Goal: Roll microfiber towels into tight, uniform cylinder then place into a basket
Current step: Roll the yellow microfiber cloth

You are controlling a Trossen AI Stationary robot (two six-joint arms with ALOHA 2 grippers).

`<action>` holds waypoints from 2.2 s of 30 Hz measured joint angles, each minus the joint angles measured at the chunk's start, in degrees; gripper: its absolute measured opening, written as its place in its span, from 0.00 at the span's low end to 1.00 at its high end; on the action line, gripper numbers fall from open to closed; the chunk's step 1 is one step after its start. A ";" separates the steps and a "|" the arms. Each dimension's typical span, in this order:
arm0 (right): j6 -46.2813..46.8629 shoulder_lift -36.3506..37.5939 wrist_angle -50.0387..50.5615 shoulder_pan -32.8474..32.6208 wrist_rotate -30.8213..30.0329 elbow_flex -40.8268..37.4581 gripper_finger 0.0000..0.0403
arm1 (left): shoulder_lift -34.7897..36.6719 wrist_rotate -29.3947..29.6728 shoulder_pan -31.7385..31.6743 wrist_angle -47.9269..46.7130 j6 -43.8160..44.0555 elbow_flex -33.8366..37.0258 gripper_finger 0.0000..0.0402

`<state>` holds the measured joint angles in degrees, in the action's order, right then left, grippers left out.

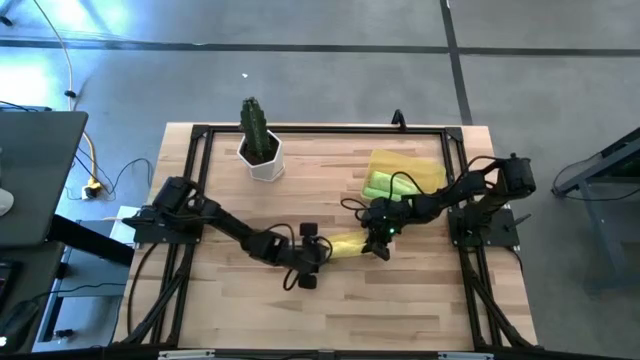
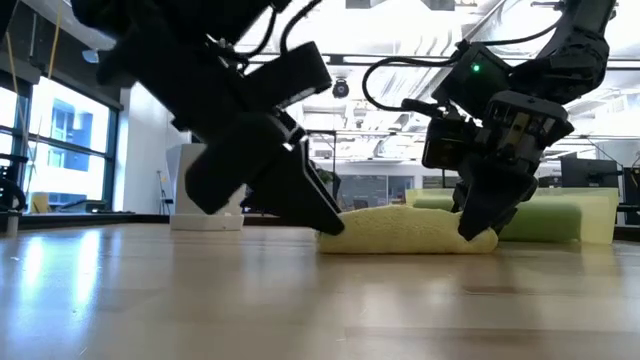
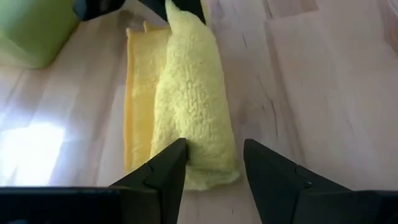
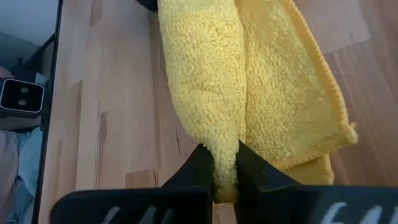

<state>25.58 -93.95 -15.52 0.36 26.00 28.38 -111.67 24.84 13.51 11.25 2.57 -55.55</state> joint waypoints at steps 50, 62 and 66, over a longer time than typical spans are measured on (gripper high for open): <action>-47.54 7.30 1.30 -18.75 -34.90 -0.04 0.36 | -3.35 -27.87 -7.93 0.00 46.35 -0.17 0.07; -47.06 5.68 1.20 -15.77 -30.42 0.02 0.39 | -3.35 -28.26 -7.95 0.32 46.40 -0.11 0.07; -47.01 3.47 0.49 -14.88 -30.29 0.10 0.43 | -3.35 -28.28 -7.97 0.59 47.25 -0.07 0.08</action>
<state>-21.43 -90.49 -15.02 -14.52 -4.29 28.48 -115.02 -3.44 5.54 11.83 49.83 -55.61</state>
